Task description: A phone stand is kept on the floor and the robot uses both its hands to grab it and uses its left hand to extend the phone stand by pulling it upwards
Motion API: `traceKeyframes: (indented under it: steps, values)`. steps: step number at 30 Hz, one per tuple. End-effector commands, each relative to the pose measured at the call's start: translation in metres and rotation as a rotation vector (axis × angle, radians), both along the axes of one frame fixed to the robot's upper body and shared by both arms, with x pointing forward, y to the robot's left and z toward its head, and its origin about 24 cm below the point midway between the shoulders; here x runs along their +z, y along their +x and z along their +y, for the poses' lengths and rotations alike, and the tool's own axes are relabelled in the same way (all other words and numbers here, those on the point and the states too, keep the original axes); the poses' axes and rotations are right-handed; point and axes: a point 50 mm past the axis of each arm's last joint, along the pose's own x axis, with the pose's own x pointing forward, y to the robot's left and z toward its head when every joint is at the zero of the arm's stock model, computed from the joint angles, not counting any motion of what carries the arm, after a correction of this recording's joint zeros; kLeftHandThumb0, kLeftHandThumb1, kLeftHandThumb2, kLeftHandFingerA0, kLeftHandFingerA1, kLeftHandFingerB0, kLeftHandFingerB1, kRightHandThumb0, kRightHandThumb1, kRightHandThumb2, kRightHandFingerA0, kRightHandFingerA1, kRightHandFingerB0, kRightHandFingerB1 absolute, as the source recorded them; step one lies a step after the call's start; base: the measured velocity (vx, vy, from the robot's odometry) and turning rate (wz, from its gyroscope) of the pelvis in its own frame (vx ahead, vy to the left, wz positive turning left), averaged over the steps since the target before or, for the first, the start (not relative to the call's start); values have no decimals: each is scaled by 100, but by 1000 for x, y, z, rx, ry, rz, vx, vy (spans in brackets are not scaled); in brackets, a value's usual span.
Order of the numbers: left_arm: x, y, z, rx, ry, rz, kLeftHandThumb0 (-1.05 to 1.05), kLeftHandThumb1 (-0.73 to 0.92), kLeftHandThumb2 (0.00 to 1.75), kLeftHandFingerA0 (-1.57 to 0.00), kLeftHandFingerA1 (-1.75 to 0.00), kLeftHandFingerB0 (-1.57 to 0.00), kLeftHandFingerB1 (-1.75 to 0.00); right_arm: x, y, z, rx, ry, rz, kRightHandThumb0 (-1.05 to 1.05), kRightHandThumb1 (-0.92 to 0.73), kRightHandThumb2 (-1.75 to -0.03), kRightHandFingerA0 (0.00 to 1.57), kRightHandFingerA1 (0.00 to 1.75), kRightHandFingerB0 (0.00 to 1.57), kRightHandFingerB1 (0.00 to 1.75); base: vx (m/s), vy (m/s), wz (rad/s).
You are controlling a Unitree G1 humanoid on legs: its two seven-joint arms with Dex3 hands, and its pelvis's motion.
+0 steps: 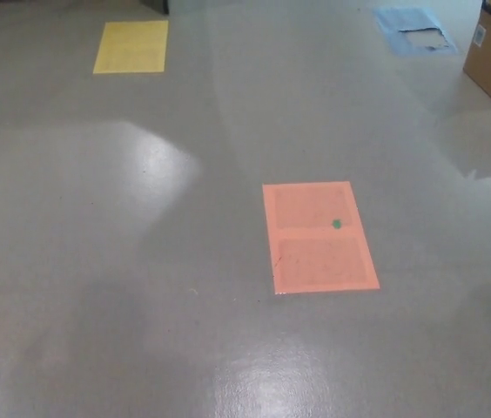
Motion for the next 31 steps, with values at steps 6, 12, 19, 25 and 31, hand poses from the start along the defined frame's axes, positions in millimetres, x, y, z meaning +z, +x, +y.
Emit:
traceKeyframes:
  steps: [6, 12, 19, 25, 31]
  values:
    - [2, -3, 6, 1, 42, -67, -81, 84, 66, -25, -30, -21, -30, 3, 5, -8, -79, 105, -84, -74, -57, -80, 0, 0, 0, 0, 0, 0, 0]
    - [0, -4, 5, -1, 51, -64, -80, 83, 65, -26, -30, -21, -30, 1, 8, -10, -80, 97, -83, -76, -55, -80, 0, 0, 0, 0, 0, 0, 0]
    - [-1, -5, 6, 5, 60, -51, -80, 82, 66, -28, -30, -22, -30, -1, 7, -8, -69, 67, -71, -74, -55, -80, 0, 0, 0, 0, 0, 0, 0]
    - [-2, -8, 6, 3, 63, -45, -79, 83, 66, -27, -29, -22, -29, -2, 6, -9, -62, 41, -68, -73, -57, -80, 0, 0, 0, 0, 0, 0, 0]
    - [-2, -8, 5, 7, 58, -42, -80, 82, 66, -28, -30, -22, -30, -2, 6, -10, -55, 32, -71, -73, -56, -80, 0, 0, 0, 0, 0, 0, 0]
